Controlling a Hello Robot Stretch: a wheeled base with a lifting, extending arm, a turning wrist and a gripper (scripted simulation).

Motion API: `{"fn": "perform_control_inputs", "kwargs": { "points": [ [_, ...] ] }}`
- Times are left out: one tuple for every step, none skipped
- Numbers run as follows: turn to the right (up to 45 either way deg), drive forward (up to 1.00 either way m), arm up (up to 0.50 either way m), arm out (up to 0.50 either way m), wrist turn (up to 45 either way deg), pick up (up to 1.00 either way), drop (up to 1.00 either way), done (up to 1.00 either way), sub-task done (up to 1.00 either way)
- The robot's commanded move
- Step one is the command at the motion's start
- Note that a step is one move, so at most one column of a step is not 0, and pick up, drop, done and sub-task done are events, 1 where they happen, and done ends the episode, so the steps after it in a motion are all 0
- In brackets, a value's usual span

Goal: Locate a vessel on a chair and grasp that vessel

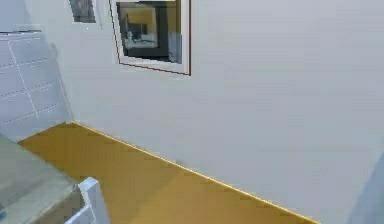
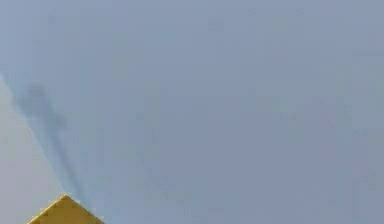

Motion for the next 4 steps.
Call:
{"fn": "perform_control_inputs", "kwargs": {
  "points": [
    [-45.0,0.0,0.0,0.0,0.0,0.0,0.0,0.0,0.0],
    [-12.0,0.0,0.0,0.0,0.0,0.0,0.0,0.0,0.0],
    [0.0,0.15,0.0,0.0,0.0,0.0,0.0,0.0,0.0],
    [-45.0,0.0,0.0,0.0,0.0,0.0,0.0,0.0,0.0]
  ]
}}
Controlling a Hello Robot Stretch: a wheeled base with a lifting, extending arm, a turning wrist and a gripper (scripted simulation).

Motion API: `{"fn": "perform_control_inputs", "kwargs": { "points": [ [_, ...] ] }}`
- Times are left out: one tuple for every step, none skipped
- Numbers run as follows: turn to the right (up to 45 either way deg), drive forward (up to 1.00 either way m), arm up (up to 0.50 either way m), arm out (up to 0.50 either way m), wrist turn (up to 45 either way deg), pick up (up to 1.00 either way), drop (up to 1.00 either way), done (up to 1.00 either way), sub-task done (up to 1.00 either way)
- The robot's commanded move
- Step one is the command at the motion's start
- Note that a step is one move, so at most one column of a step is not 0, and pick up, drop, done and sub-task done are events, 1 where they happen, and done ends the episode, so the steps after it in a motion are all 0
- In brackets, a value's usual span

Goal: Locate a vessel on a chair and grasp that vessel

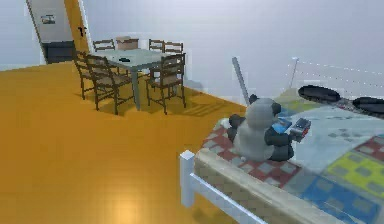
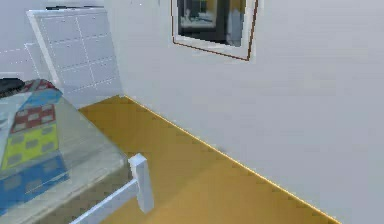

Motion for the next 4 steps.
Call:
{"fn": "perform_control_inputs", "kwargs": {
  "points": [
    [-30.0,0.0,0.0,0.0,0.0,0.0,0.0,0.0,0.0],
    [0.0,1.0,0.0,0.0,0.0,0.0,0.0,0.0,0.0],
    [-12.0,0.0,0.0,0.0,0.0,0.0,0.0,0.0,0.0],
    [0.0,0.2,0.0,0.0,0.0,0.0,0.0,0.0,0.0]
  ]
}}
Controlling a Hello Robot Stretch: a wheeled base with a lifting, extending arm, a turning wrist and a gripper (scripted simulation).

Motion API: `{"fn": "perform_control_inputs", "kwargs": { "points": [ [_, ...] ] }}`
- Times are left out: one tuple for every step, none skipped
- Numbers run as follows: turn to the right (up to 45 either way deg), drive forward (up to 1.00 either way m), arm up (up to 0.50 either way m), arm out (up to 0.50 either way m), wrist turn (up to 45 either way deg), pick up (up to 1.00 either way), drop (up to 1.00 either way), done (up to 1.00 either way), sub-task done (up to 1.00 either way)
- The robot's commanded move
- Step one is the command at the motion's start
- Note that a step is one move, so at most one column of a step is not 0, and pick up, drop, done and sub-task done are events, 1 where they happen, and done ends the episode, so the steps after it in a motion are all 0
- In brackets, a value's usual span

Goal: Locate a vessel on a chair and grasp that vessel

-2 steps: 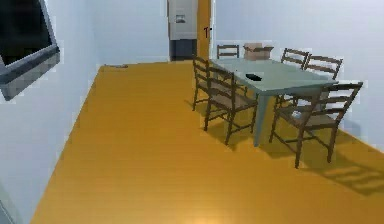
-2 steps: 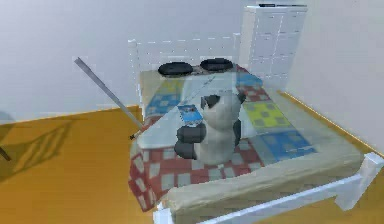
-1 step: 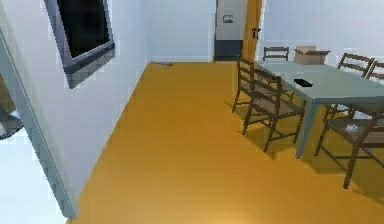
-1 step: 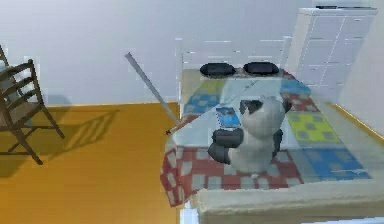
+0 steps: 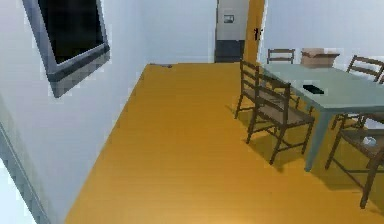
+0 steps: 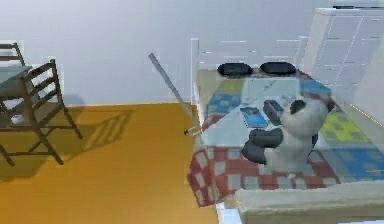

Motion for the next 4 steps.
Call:
{"fn": "perform_control_inputs", "kwargs": {
  "points": [
    [12.0,0.0,0.0,0.0,0.0,0.0,0.0,0.0,0.0],
    [0.0,0.5,0.0,0.0,0.0,0.0,0.0,0.0,0.0],
    [45.0,0.0,0.0,0.0,0.0,0.0,0.0,0.0,0.0],
    [0.0,0.65,0.0,0.0,0.0,0.0,0.0,0.0,0.0]
  ]
}}
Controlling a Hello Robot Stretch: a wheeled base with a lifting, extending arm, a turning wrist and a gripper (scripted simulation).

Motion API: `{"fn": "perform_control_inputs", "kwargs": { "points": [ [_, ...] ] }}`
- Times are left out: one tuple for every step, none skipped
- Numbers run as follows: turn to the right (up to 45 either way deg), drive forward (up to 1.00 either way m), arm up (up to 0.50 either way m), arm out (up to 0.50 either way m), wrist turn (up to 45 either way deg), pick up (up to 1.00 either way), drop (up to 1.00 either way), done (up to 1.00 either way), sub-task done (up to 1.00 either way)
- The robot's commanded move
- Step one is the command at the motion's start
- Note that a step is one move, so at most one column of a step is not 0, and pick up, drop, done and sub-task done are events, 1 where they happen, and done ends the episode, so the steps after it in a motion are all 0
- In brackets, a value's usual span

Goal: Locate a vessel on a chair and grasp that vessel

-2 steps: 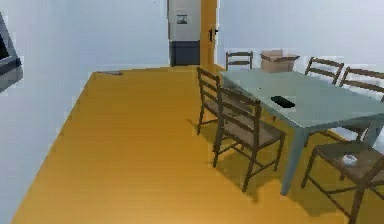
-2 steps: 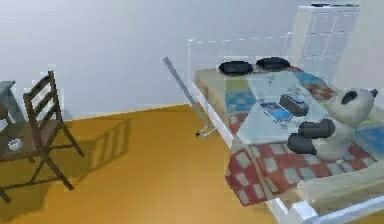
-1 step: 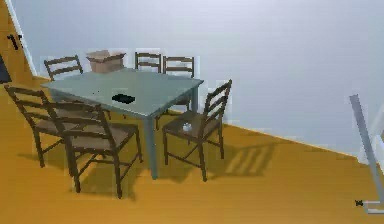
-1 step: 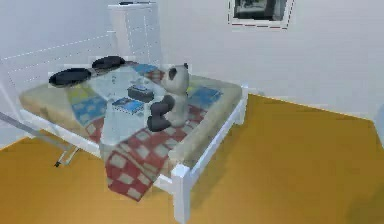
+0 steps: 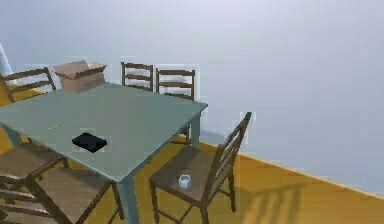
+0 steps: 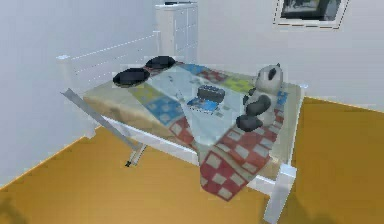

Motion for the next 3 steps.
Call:
{"fn": "perform_control_inputs", "kwargs": {
  "points": [
    [-15.0,0.0,0.0,0.0,0.0,0.0,0.0,0.0,0.0],
    [-3.0,0.0,0.0,0.0,0.0,0.0,0.0,0.0,0.0],
    [0.0,0.15,0.0,0.0,0.0,0.0,0.0,0.0,0.0]
  ]
}}
